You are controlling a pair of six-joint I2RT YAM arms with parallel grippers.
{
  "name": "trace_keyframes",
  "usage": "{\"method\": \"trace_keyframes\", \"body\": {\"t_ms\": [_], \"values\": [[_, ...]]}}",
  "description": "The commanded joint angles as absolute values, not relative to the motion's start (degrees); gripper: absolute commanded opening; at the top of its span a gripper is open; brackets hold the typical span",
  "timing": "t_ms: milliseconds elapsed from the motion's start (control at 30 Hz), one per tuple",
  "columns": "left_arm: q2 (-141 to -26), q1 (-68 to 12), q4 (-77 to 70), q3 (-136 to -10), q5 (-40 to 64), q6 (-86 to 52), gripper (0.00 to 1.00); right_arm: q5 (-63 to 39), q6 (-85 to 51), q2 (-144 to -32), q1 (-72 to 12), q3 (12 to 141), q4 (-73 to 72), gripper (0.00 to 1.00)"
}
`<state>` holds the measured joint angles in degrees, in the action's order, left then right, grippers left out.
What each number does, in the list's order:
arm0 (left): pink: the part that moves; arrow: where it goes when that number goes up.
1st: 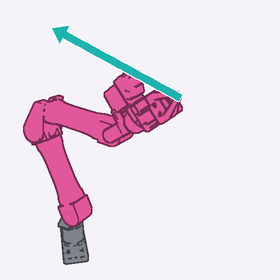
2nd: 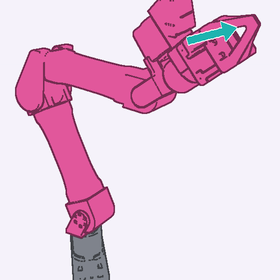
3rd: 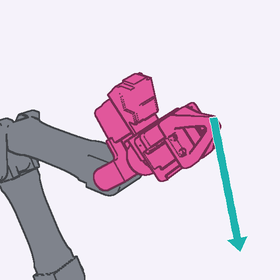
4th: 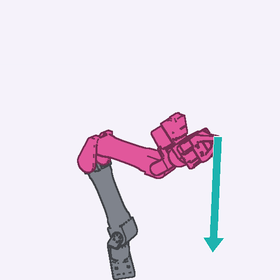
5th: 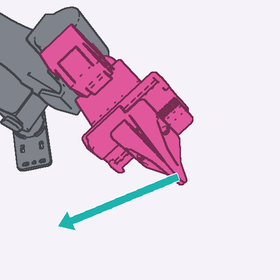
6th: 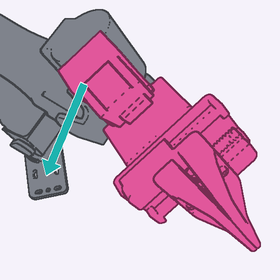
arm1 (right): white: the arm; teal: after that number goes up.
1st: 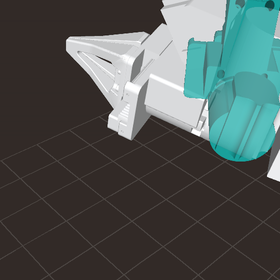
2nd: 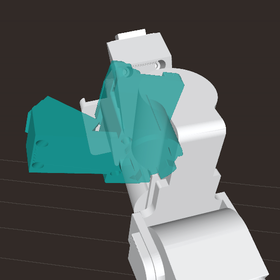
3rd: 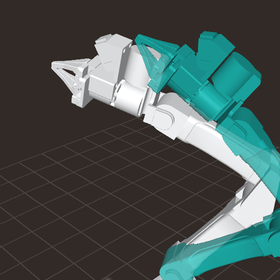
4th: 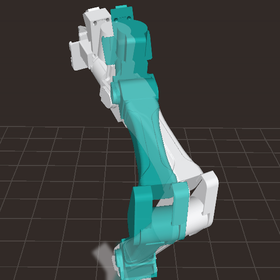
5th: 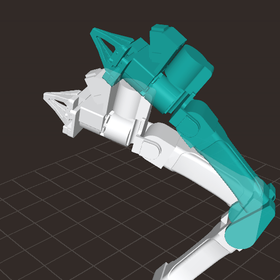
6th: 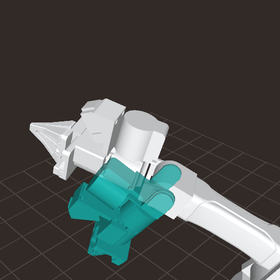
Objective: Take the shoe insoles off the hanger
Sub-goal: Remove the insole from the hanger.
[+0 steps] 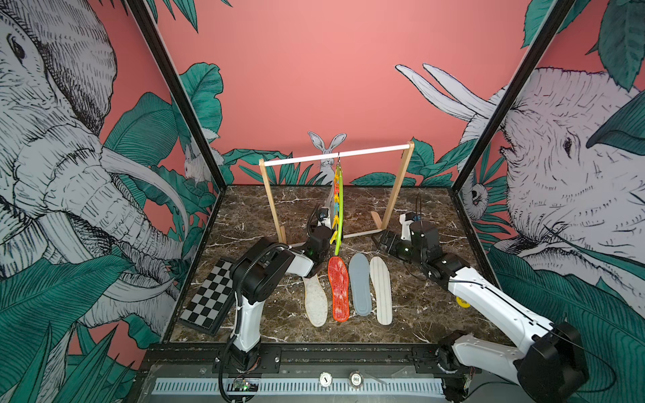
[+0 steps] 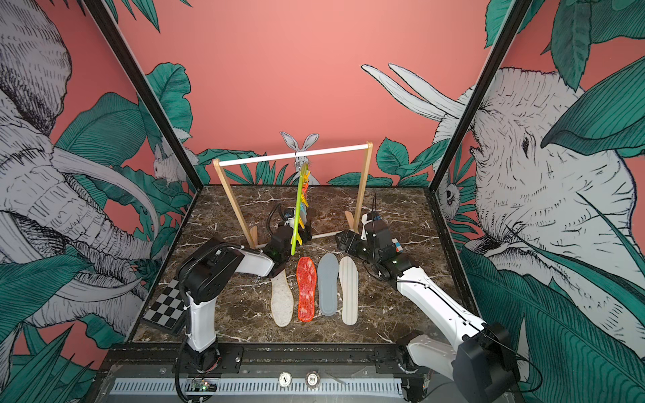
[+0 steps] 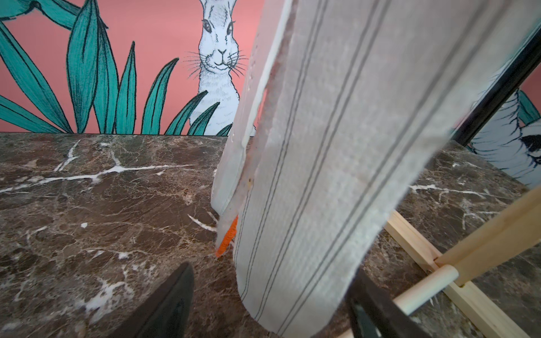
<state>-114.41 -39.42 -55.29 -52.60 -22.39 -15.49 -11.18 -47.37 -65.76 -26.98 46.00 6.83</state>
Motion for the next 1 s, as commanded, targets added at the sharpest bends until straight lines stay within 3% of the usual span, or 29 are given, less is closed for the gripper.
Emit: {"method": "trace_keyframes", "body": {"t_ms": [0,300,700,967], "values": [[-115.11,-39.61,-52.56,-54.35,-24.63,-17.42,0.79,-11.67,-48.07,-65.56,-26.72,45.43,4.38,0.88],[-116.63,-39.47,-50.22,-55.9,-26.07,-18.87,0.73,-12.15,-49.02,-65.64,-26.78,45.44,3.35,0.88],[-114.77,-38.51,-50.54,-53.59,-25.57,-19.15,0.39,-13.6,-50.62,-66.6,-26.75,45.78,1.34,0.87],[-111.85,-37.45,-51.2,-50.76,-25.0,-18.81,0.25,-14.75,-51.92,-68.31,-26.78,46.62,-0.49,0.87]]}}
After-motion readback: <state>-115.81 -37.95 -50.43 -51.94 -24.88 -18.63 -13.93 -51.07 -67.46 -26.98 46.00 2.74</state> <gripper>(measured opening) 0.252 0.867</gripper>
